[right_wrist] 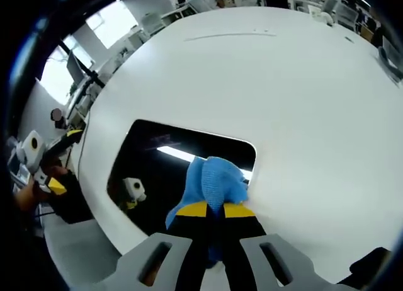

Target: Wipe the mirror surface with the cleaning cloth until all visible marks leave the cleaned area.

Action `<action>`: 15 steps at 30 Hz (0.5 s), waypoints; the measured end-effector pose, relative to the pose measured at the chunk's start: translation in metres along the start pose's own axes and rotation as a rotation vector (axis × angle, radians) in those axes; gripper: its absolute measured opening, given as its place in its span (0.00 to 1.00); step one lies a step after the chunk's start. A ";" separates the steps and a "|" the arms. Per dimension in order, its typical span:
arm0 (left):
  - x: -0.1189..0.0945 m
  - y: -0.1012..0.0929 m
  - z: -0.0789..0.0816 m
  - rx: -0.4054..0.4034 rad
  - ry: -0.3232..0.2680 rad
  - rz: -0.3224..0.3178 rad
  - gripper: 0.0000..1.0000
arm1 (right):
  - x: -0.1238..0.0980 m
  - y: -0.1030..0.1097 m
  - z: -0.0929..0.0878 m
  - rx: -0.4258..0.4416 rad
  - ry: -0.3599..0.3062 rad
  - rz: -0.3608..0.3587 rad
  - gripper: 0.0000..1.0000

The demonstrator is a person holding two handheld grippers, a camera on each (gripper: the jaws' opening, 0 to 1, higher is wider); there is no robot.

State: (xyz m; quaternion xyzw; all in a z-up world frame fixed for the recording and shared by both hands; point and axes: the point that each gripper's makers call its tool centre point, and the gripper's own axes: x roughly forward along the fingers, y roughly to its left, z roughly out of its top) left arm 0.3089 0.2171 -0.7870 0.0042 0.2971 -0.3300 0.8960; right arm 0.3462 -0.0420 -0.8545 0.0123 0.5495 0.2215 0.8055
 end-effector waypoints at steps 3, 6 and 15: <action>0.001 0.001 0.001 0.000 -0.001 0.000 1.00 | 0.000 -0.002 0.002 -0.001 -0.001 -0.002 0.01; 0.000 -0.001 0.002 0.001 -0.002 -0.002 1.00 | 0.001 -0.003 0.005 -0.001 -0.001 -0.004 0.01; -0.001 0.001 0.003 0.003 0.000 -0.002 1.00 | 0.003 -0.009 0.014 -0.004 0.000 -0.010 0.01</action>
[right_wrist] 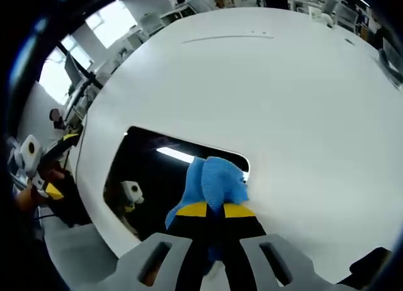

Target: Wipe the mirror surface with the cleaning cloth until all visible marks leave the cleaned area.

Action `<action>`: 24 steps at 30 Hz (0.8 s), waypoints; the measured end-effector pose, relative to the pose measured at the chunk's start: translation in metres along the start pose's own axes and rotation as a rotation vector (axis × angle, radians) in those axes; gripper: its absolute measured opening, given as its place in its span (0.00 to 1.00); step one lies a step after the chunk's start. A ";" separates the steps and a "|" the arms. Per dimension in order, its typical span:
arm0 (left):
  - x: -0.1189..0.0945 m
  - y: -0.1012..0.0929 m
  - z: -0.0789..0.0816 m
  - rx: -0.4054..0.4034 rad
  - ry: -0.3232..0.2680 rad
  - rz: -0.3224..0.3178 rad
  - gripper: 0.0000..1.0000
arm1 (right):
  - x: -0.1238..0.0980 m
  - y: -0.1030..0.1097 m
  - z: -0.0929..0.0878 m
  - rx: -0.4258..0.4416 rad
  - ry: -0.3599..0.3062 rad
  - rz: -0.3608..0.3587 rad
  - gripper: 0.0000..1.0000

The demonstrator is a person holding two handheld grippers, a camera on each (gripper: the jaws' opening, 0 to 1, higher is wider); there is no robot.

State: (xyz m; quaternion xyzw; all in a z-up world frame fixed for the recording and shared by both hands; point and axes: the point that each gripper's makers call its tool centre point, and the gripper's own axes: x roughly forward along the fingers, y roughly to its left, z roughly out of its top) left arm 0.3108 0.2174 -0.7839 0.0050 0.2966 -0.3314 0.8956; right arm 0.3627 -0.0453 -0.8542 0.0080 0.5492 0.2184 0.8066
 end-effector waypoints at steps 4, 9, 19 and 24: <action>-0.001 0.000 0.001 -0.004 -0.004 0.000 1.00 | 0.001 -0.002 0.003 -0.004 0.003 -0.003 0.01; -0.001 -0.001 0.002 -0.003 -0.005 -0.001 1.00 | 0.002 -0.004 0.008 -0.009 0.004 -0.007 0.01; -0.002 0.000 0.007 0.004 -0.018 0.006 1.00 | 0.004 -0.008 0.016 -0.013 0.004 -0.017 0.01; -0.001 0.000 0.005 0.002 -0.014 0.005 1.00 | 0.006 -0.010 0.020 -0.015 0.005 -0.020 0.01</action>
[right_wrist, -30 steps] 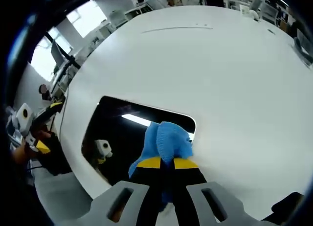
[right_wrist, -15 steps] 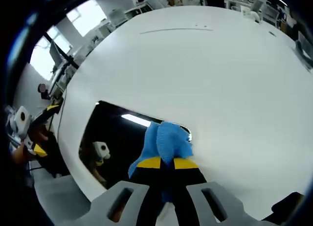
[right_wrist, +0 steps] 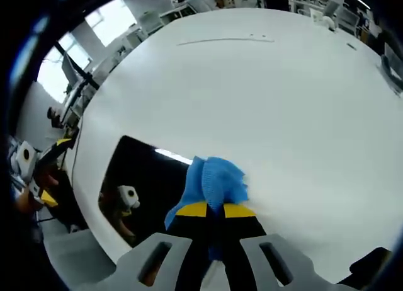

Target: Wipe the mirror surface with the cleaning cloth until all visible marks leave the cleaned area.

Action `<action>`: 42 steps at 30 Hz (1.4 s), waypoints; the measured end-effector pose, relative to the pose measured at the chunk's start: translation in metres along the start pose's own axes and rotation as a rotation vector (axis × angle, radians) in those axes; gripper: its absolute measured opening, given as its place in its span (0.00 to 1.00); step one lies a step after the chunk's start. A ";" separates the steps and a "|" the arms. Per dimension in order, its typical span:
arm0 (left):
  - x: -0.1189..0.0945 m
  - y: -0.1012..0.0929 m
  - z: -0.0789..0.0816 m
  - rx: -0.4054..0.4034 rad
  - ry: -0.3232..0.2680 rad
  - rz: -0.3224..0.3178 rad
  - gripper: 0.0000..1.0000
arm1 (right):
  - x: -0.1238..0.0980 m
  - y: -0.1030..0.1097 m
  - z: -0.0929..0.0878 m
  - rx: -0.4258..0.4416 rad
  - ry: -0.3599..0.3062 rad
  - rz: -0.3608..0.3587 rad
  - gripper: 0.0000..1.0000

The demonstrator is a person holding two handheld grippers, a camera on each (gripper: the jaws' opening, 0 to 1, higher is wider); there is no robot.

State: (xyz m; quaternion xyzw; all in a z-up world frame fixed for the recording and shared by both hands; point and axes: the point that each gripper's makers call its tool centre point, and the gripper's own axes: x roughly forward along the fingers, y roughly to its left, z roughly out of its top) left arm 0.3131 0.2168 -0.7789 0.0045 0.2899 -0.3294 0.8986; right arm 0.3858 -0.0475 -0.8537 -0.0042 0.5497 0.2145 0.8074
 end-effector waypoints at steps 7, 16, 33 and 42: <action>0.000 0.000 0.000 -0.004 0.001 0.000 1.00 | 0.003 -0.003 0.007 -0.002 0.001 -0.008 0.01; 0.004 -0.001 0.003 -0.005 -0.005 -0.005 1.00 | 0.005 -0.006 0.013 -0.007 -0.003 -0.023 0.01; 0.002 0.000 0.002 -0.010 -0.008 -0.002 1.00 | 0.007 -0.007 0.018 -0.018 -0.004 -0.035 0.01; 0.002 -0.001 0.004 -0.008 -0.008 -0.001 1.00 | 0.006 -0.007 0.018 -0.017 -0.012 -0.033 0.01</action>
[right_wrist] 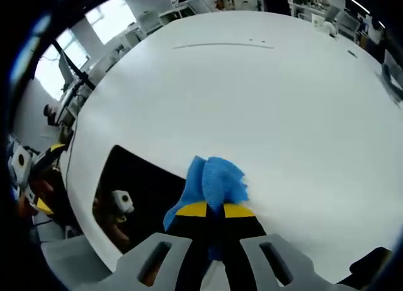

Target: Wipe the mirror surface with the cleaning cloth until all visible marks leave the cleaned area.

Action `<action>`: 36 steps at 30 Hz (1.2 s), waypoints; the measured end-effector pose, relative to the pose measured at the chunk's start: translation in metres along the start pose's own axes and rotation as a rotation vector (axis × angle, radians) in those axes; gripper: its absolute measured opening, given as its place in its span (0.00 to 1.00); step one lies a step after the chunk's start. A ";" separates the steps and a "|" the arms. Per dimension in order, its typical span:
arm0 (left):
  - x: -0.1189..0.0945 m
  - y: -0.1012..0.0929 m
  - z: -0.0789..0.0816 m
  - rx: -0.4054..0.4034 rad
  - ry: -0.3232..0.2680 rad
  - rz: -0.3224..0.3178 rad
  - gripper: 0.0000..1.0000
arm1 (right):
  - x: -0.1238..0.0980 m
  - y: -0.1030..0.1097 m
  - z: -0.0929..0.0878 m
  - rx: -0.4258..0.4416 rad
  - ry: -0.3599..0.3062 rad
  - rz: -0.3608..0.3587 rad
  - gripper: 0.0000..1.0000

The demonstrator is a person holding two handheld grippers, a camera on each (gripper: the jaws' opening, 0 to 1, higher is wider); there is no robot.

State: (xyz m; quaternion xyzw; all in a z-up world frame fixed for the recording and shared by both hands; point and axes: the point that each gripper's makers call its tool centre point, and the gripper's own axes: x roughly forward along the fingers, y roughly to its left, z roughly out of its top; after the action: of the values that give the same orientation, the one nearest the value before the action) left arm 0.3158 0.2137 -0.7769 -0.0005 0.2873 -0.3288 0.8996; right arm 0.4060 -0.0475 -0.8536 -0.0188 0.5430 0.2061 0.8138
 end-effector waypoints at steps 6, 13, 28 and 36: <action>0.000 -0.001 0.003 0.003 -0.006 -0.001 1.00 | 0.000 0.000 0.000 0.003 0.001 0.002 0.01; -0.002 -0.003 0.003 0.006 -0.006 -0.002 1.00 | 0.000 0.001 -0.001 0.002 -0.002 -0.004 0.01; -0.010 0.003 0.008 0.018 -0.006 0.007 1.00 | -0.012 0.003 0.003 -0.038 -0.006 -0.023 0.02; -0.011 0.000 0.008 0.030 -0.013 0.005 1.00 | -0.028 0.002 0.014 -0.014 -0.030 -0.013 0.02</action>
State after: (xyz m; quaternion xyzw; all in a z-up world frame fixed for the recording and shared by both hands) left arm 0.3131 0.2187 -0.7645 0.0116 0.2765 -0.3309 0.9022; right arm 0.4087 -0.0508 -0.8219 -0.0251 0.5290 0.2046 0.8232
